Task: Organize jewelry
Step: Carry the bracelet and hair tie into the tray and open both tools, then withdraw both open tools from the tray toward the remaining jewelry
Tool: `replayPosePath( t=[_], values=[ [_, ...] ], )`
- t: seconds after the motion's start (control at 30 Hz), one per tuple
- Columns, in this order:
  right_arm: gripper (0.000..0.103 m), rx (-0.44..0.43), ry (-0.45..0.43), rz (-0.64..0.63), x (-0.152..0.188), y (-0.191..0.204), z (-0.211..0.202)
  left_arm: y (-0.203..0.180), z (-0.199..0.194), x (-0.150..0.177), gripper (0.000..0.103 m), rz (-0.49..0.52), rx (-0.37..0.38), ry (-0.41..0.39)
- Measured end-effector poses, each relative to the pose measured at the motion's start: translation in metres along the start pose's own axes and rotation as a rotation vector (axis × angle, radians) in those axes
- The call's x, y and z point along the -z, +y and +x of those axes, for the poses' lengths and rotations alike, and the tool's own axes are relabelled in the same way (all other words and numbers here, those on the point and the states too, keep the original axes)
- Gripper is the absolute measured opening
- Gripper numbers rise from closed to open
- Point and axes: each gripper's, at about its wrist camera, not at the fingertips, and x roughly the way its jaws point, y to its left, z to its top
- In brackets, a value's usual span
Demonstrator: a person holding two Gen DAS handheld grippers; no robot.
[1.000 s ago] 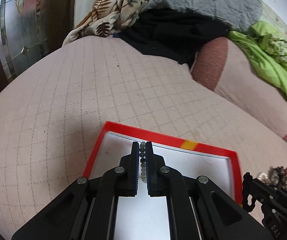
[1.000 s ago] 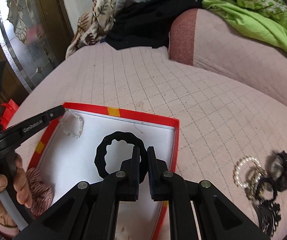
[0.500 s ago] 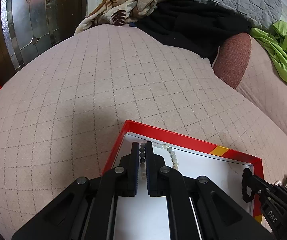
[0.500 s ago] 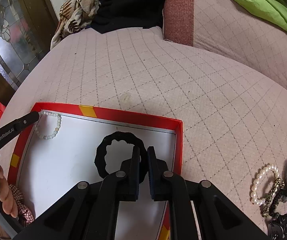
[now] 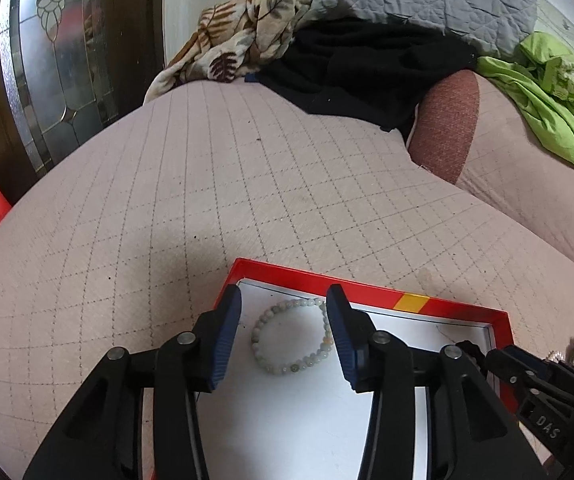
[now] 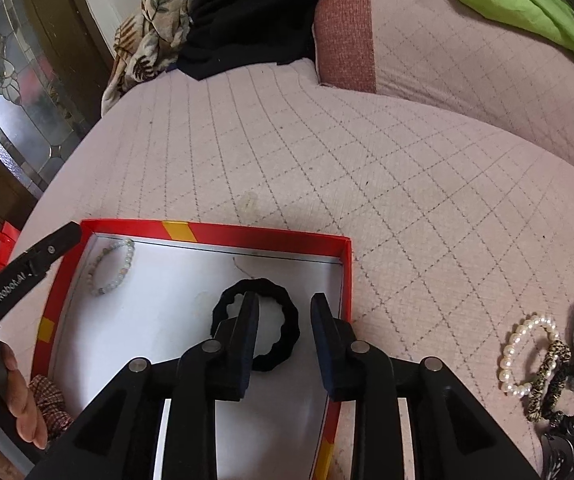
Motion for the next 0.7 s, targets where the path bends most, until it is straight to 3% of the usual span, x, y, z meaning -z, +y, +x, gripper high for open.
replayPosePath(
  t=[0.33,0.7],
  values=[
    [0.032,-0.003,-0.039,0.005,0.019,-0.007,-0.04,-0.023,-0.032,0.011,0.043,0.087,-0.025,-0.055],
    [0.033,0.015,-0.086,0.028,0.052,-0.029,-0.09,-0.059,-0.085,0.041,0.046,0.175,-0.003,-0.09]
  ],
)
